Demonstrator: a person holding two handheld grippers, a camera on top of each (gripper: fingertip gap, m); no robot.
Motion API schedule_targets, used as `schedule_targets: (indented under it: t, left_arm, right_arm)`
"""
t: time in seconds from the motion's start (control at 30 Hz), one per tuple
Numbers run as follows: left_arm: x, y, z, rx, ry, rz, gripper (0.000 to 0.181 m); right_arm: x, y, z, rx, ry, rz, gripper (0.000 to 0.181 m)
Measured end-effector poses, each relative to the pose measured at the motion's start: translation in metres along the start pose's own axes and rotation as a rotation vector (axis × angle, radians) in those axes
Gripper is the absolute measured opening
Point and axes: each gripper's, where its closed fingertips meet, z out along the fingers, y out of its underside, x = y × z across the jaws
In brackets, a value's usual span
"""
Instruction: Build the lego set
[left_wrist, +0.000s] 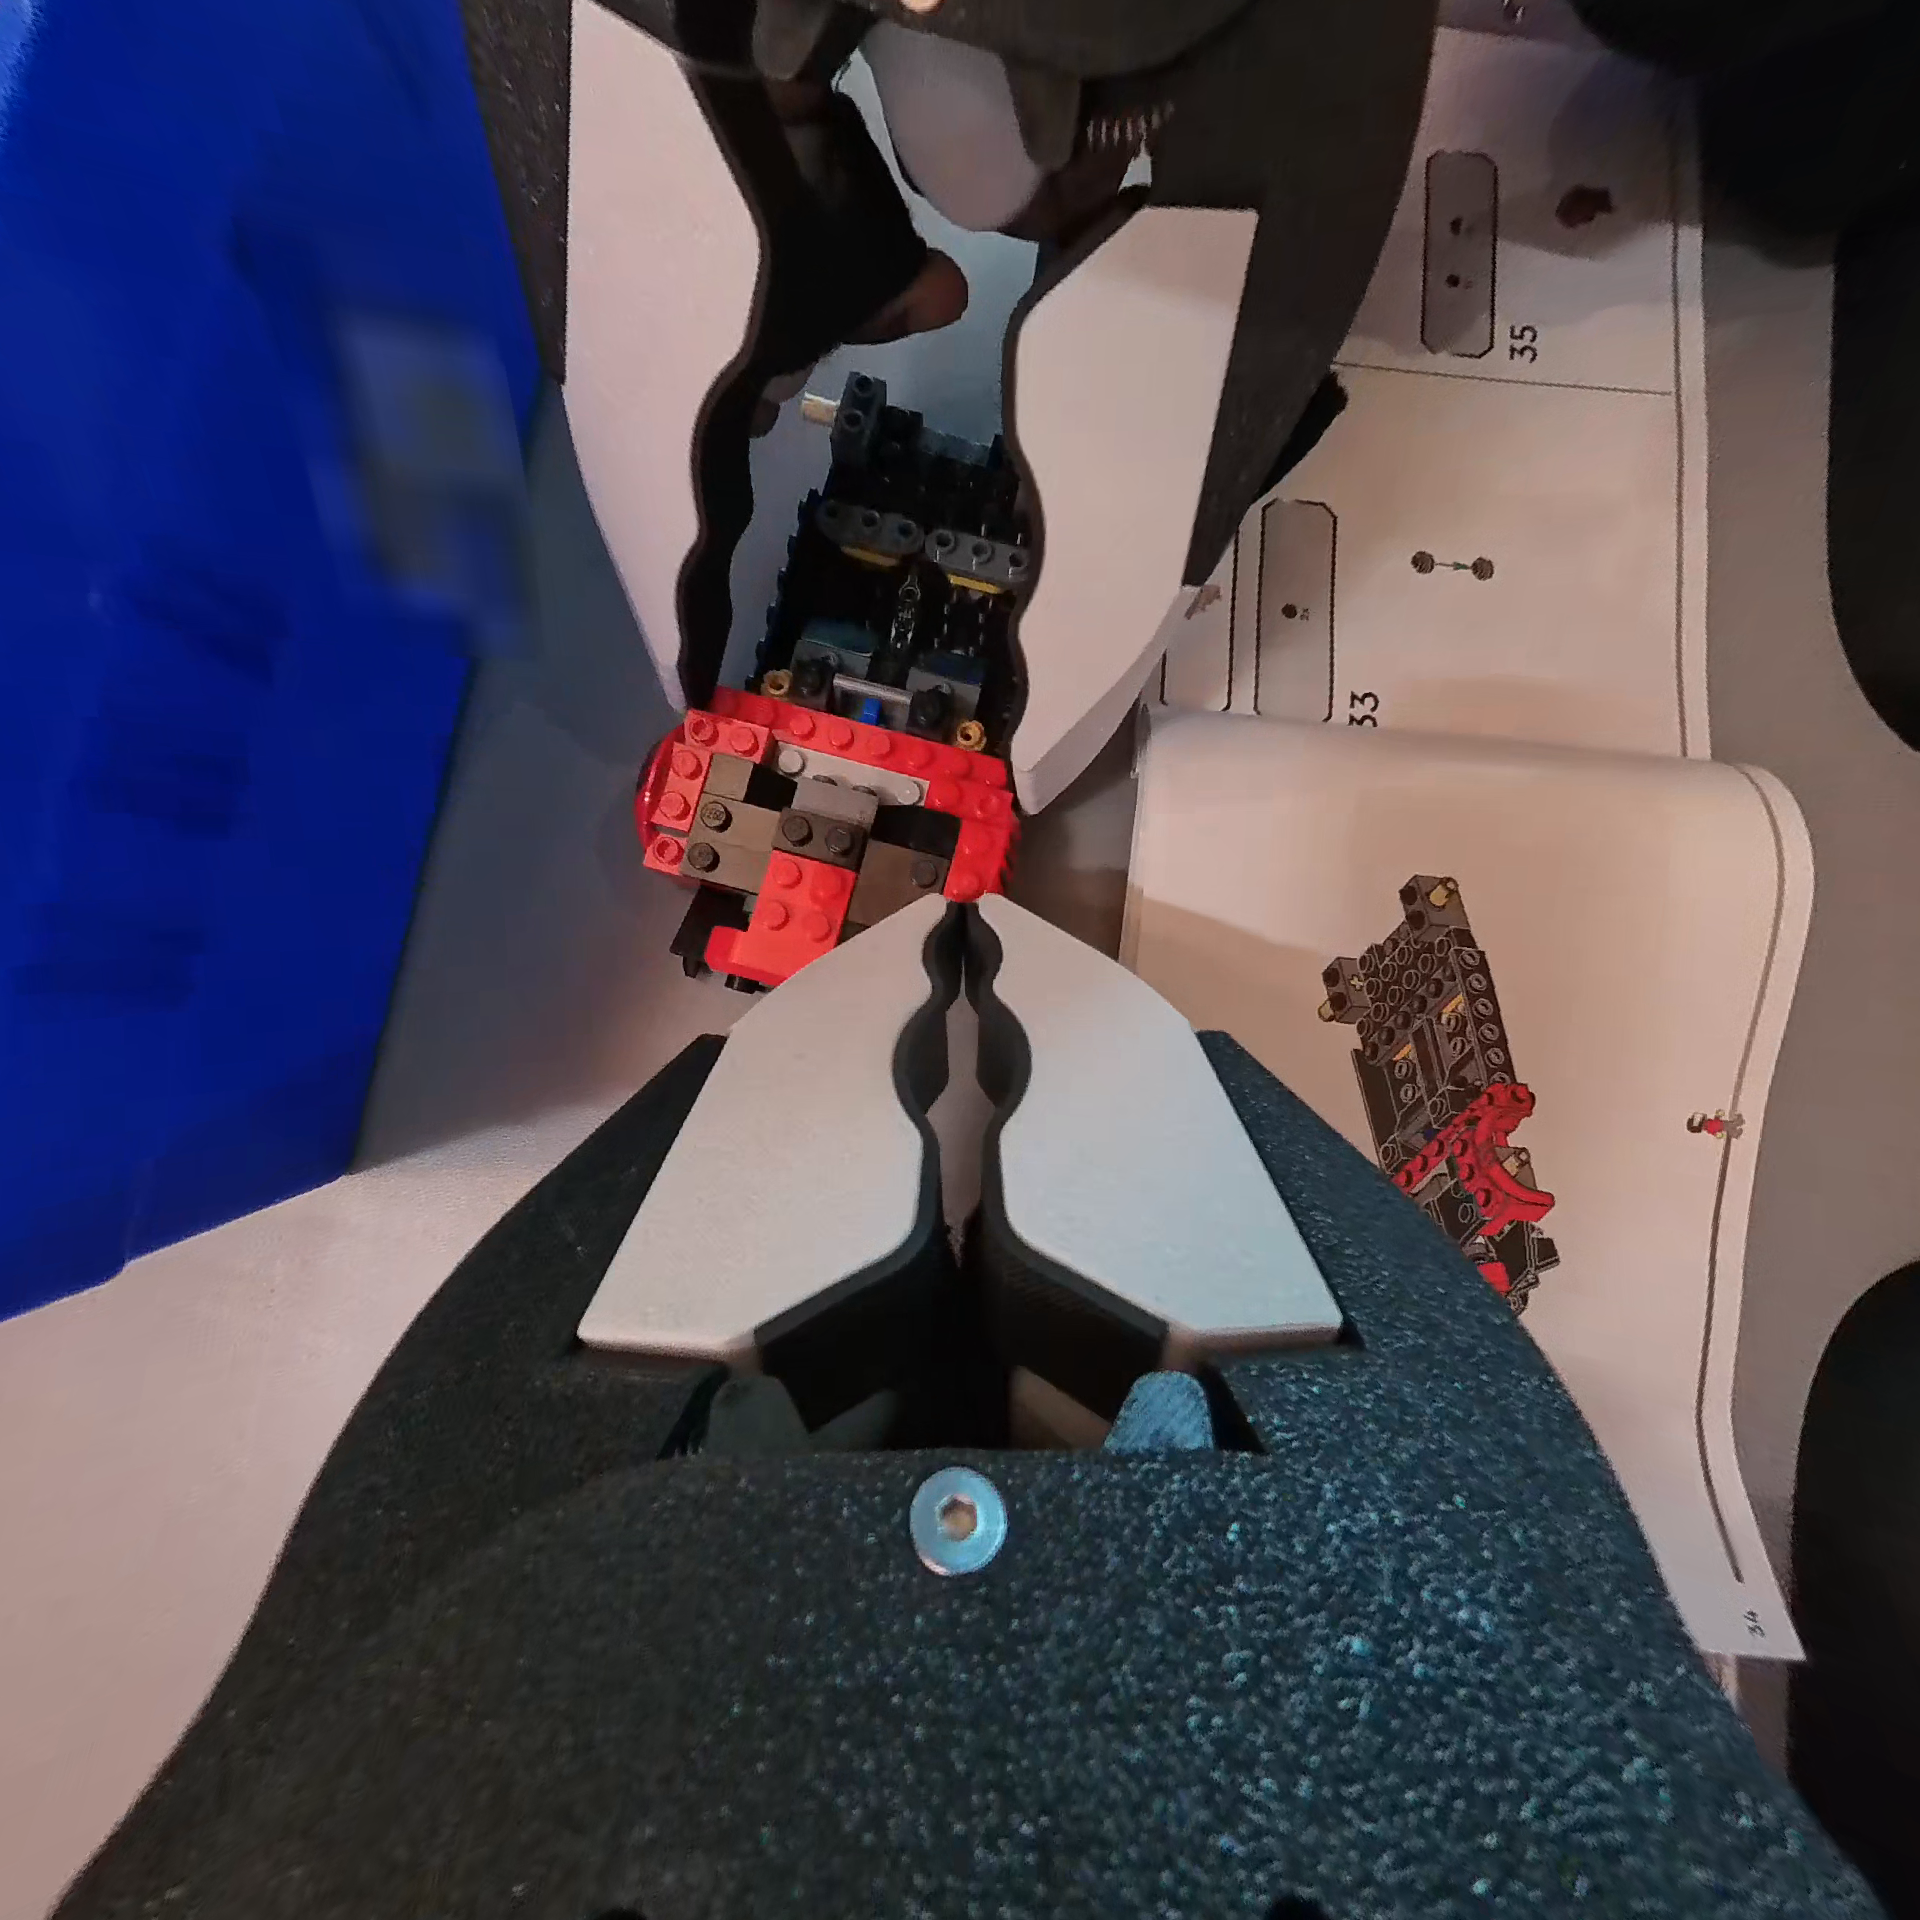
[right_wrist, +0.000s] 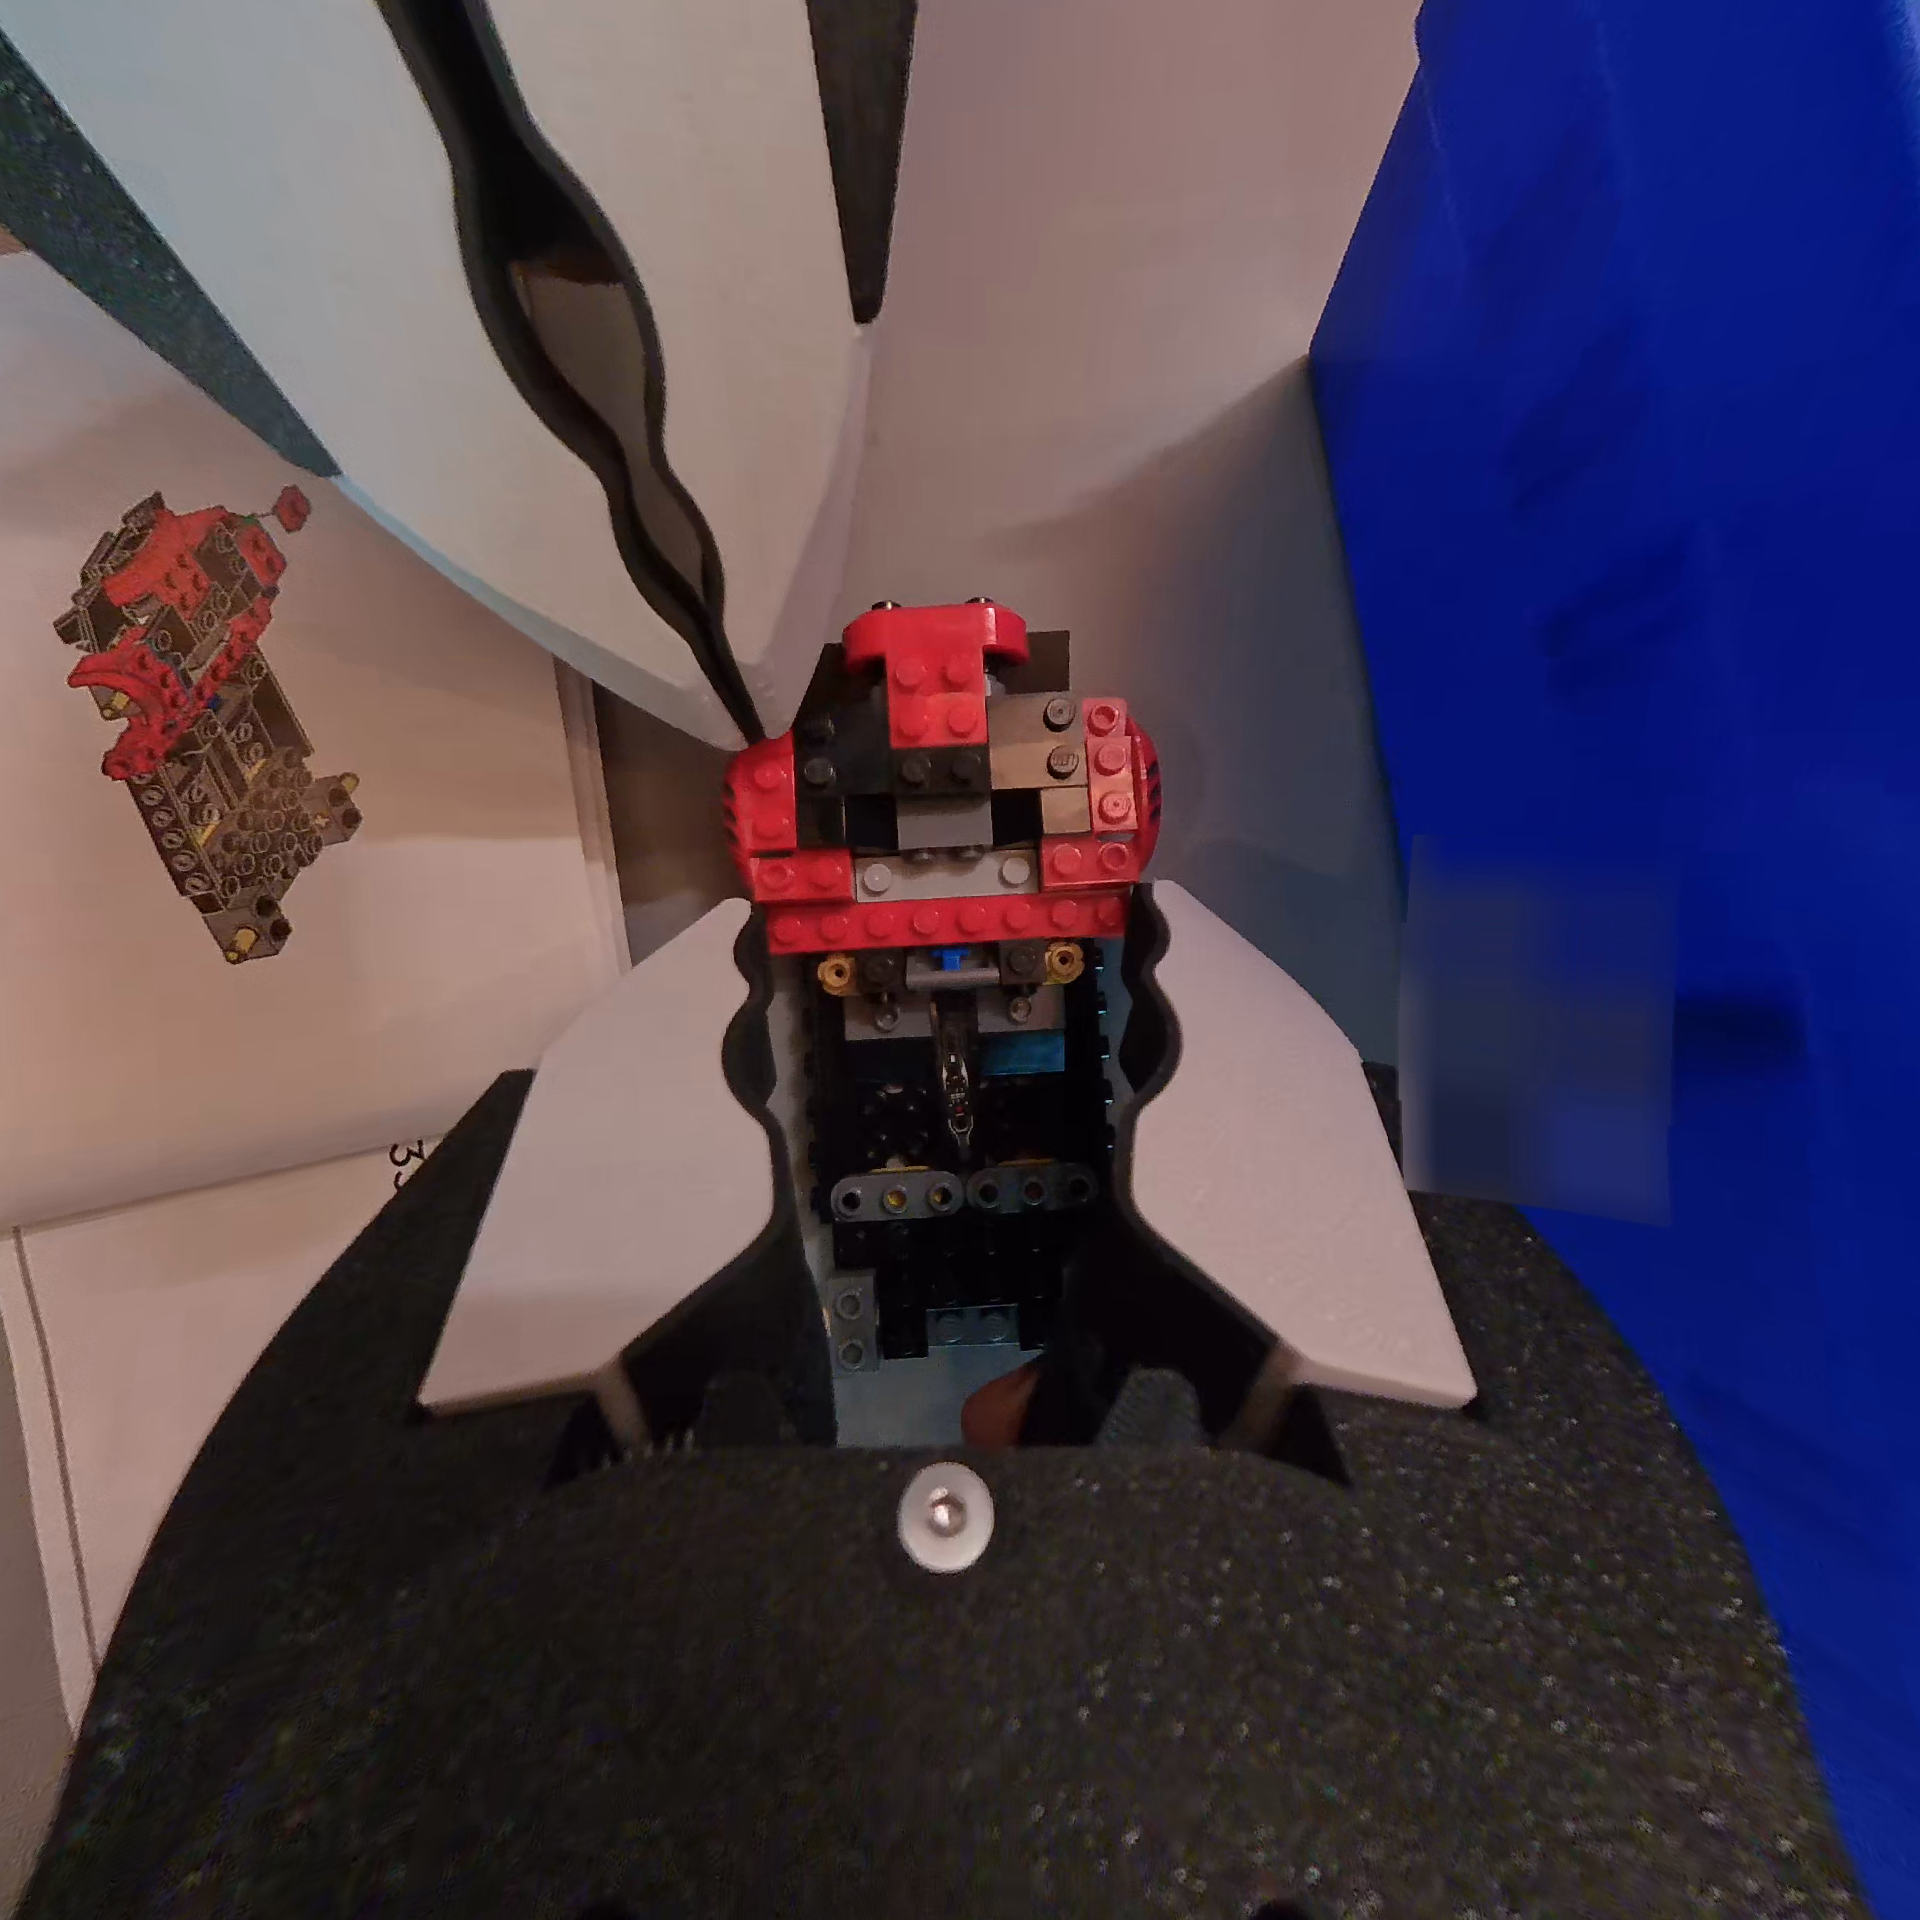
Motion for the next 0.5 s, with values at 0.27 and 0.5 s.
schedule_targets:
  t: [0.27,0.5]
  left_arm:
    - [-0.0006,-0.0001,0.0014,-0.004,0.056,-0.077,0.0]
    - [0.0002,0.0,0.0034,0.02,0.091,-0.106,0.0]
  right_arm:
    - [-0.0001,0.0002,0.0002,0.002,-0.001,0.002,0.066]
    - [-0.0002,0.0004,0.0003,0.004,0.001,0.002,0.065]
